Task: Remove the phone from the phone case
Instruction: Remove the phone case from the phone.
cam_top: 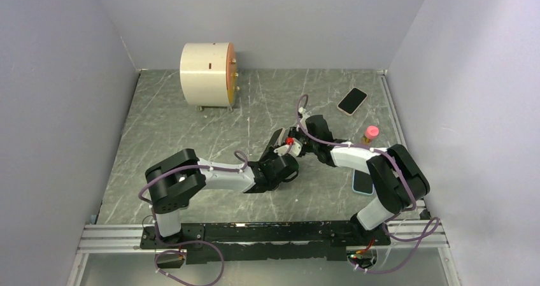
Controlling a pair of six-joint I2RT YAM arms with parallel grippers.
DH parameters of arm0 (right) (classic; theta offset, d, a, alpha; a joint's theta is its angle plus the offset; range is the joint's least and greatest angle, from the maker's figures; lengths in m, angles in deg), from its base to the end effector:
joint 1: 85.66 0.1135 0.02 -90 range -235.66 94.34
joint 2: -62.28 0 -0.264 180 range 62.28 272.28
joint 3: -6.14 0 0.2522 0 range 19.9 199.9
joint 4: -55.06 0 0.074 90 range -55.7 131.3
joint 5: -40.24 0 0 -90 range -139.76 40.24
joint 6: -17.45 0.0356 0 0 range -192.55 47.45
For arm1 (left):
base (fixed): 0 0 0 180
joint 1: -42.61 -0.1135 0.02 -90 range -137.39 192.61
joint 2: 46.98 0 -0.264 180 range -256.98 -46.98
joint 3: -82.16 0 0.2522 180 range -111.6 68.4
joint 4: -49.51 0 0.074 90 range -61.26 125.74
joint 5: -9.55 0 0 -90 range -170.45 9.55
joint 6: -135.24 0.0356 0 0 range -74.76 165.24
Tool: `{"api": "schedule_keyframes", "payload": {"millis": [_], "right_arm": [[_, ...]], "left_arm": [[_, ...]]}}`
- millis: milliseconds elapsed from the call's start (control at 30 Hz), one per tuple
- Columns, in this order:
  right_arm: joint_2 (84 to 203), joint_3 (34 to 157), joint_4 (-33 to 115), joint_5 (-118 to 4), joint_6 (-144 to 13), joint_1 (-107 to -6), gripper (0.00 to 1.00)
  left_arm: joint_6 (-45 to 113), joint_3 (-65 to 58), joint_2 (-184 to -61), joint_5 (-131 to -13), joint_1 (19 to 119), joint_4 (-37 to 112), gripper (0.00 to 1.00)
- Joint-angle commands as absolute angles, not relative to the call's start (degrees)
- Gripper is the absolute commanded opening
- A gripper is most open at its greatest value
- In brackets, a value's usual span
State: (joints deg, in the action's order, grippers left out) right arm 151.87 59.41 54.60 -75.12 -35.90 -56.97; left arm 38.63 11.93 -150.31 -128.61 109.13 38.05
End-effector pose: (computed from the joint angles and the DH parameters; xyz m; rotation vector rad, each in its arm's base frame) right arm 0.2614 0.1604 0.1645 -0.1016 2.3732 1.0854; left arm 0.1685 -0.3213 0.1641 0.6845 1.9486 0.2223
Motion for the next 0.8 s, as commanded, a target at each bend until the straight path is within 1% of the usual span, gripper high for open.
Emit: {"api": "schedule_keyframes", "payload": {"millis": [0,133,467,600,767], "right_arm": [[151.21,61.99,58.93,-72.7,-34.4,-56.73,0.0],[152.22,62.38,58.18,-69.1,-33.72,-56.98,0.0],[156.1,66.35,55.54,-65.15,-34.49,-58.63,0.0],[156.8,67.52,53.5,-66.93,-37.24,-60.96,0.0],[158.0,70.39,46.4,-72.72,-43.88,-65.43,0.0]], "left_arm": [[38.49,11.21,-146.03,-129.55,111.35,37.73,0.03],[36.96,11.69,-143.18,-128.47,112.54,35.9,0.03],[32.79,15.94,-134.38,-124.68,113.1,31.52,0.03],[34.0,18.0,-130.85,-125.24,112.84,31.3,0.03],[31.96,16.71,-130.92,-127.53,110.65,26.03,0.02]]}}
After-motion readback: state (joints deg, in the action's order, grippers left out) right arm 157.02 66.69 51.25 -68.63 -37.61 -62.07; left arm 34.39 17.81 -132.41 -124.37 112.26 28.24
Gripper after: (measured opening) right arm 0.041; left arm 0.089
